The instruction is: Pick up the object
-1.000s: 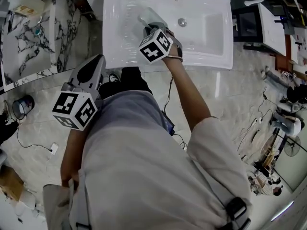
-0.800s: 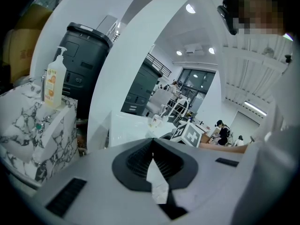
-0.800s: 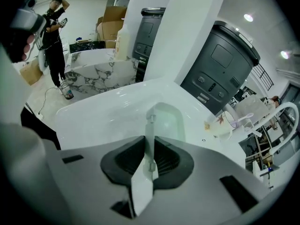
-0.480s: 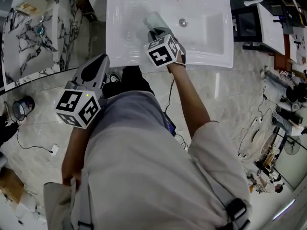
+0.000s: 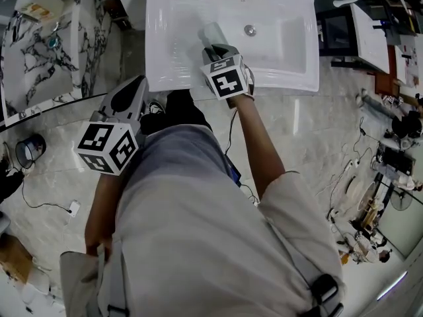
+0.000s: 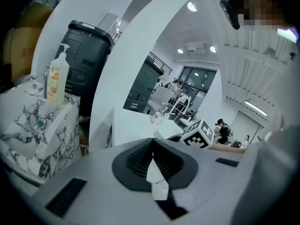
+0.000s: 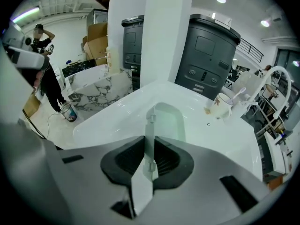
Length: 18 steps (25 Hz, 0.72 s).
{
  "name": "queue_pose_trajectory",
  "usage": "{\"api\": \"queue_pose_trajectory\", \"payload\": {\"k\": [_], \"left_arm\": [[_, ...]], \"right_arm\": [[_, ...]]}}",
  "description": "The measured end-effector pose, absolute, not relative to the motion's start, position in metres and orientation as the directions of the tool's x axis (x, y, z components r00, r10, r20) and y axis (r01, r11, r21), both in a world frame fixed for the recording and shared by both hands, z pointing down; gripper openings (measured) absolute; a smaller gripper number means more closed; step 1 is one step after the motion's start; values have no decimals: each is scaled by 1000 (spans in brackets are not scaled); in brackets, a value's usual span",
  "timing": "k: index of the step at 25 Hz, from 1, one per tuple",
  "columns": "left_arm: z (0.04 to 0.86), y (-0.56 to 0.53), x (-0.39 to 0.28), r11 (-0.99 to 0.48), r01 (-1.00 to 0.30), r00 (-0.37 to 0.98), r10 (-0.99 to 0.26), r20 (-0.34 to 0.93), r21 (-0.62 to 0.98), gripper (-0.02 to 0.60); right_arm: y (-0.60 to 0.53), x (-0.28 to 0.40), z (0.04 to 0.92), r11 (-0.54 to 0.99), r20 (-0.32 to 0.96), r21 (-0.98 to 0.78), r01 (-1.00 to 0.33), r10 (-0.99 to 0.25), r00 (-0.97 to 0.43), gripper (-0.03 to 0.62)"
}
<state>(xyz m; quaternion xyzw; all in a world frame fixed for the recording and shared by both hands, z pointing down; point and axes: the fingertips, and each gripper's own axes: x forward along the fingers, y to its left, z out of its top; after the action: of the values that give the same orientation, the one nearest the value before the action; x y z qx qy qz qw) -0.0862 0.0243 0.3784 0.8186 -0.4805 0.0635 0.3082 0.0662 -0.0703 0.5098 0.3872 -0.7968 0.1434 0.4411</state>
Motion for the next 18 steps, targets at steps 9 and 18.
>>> {"api": "queue_pose_trajectory", "payload": {"k": [9, 18], "left_arm": [[382, 28, -84, -346, -833, 524, -743, 416, 432, 2], [385, 31, -86, -330, -844, 507, -750, 425, 423, 0]], "right_arm": [[-56, 65, 488, 626, 783, 50, -778, -508, -359, 61], [-37, 64, 475, 602, 758, -18, -798, -513, -404, 61]]}}
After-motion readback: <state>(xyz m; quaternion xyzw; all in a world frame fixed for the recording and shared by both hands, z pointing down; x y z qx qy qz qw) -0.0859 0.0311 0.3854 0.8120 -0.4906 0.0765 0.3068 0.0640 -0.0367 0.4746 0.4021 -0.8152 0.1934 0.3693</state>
